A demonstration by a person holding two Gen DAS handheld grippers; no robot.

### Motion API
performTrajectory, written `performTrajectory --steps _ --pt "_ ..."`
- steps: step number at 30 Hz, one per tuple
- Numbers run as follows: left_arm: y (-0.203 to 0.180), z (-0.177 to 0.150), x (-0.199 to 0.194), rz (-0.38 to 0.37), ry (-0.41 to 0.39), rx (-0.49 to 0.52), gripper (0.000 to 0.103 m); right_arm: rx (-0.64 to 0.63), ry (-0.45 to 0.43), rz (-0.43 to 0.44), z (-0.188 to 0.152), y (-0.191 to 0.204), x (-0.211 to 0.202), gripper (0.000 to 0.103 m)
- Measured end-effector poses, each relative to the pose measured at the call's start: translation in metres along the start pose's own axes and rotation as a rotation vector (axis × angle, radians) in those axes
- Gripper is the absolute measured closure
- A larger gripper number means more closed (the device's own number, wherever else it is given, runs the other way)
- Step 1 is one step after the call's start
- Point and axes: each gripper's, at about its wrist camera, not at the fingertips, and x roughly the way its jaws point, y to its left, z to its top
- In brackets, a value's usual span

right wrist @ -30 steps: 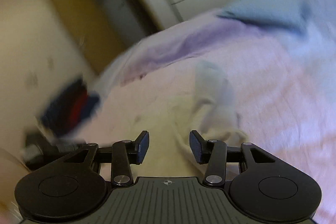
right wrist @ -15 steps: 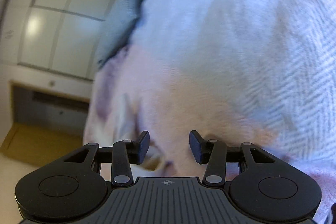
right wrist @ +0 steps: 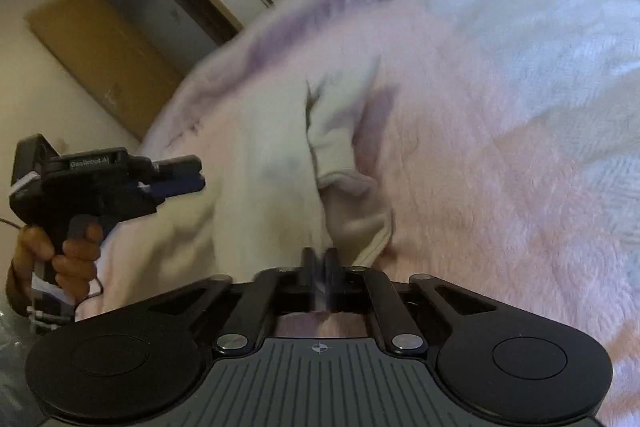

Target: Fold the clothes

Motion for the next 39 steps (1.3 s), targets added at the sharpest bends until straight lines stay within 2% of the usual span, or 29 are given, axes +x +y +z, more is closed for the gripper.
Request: performTrajectory --steps 4,6,8,10,11,13,14,15,17,20,24,25,26,27,30,32,34,36,39 --pt "-0.002 0.021 0.028 -0.038 0.078 0.038 0.082 0.019 0.021 -0.064 0.020 0.022 -0.038 0.101" --pt "-0.012 0.030 0.047 -0.043 0.126 0.038 0.082 0.092 0.076 -0.118 0.021 0.018 -0.040 0.101" --pt "-0.022 0.035 0.070 -0.038 0.183 0.060 0.081 0.144 0.181 -0.171 0.015 0.009 -0.026 0.101" --pt "-0.028 0.038 0.083 0.044 0.235 0.050 0.085 0.171 0.244 -0.229 0.018 0.004 -0.018 0.099" --pt "-0.031 0.040 0.078 0.053 0.237 0.045 0.085 0.187 0.230 -0.223 0.023 0.003 -0.020 0.089" --pt "-0.037 0.046 0.068 0.068 0.240 0.036 0.085 0.211 0.168 -0.143 0.038 -0.001 -0.029 0.063" --pt "-0.037 0.049 0.060 0.071 0.237 0.013 0.085 0.208 0.141 -0.104 0.047 -0.005 -0.031 0.034" --pt "-0.035 0.051 0.052 0.081 0.236 -0.019 0.084 0.189 0.116 -0.073 0.054 -0.007 -0.030 0.027" --pt "-0.029 0.052 0.040 0.130 0.237 -0.069 0.084 0.132 0.108 -0.014 0.067 -0.011 -0.019 0.027" --pt "-0.022 0.050 0.027 0.200 0.246 -0.113 0.084 0.086 0.187 0.071 0.083 -0.023 0.024 0.027" --pt "-0.017 0.049 0.014 0.266 0.247 -0.178 0.084 0.195 0.254 0.197 0.085 -0.051 0.070 0.029" --pt "-0.016 0.048 0.011 0.269 0.246 -0.193 0.084 0.224 0.258 0.221 0.087 -0.057 0.077 0.035" --pt "-0.014 0.048 0.008 0.275 0.245 -0.207 0.084 0.255 0.269 0.233 0.088 -0.063 0.084 0.060" --pt "-0.012 0.048 0.004 0.281 0.244 -0.222 0.084 0.281 0.277 0.242 0.088 -0.067 0.088 0.074" --pt "0.003 0.054 -0.011 0.286 0.239 -0.245 0.084 0.328 0.283 0.251 0.087 -0.065 0.091 0.081" --pt "0.014 0.058 -0.022 0.290 0.236 -0.261 0.084 0.317 0.285 0.191 0.091 -0.053 0.090 0.085" --pt "0.024 0.062 -0.032 0.293 0.233 -0.276 0.084 0.305 0.301 0.078 0.101 -0.036 0.088 0.087" --pt "0.034 0.066 -0.043 0.296 0.230 -0.292 0.084 0.257 0.317 -0.059 0.111 -0.008 0.092 0.088" --pt "0.050 0.073 -0.058 0.301 0.225 -0.315 0.084 0.127 0.317 -0.300 0.125 0.059 0.098 0.089"
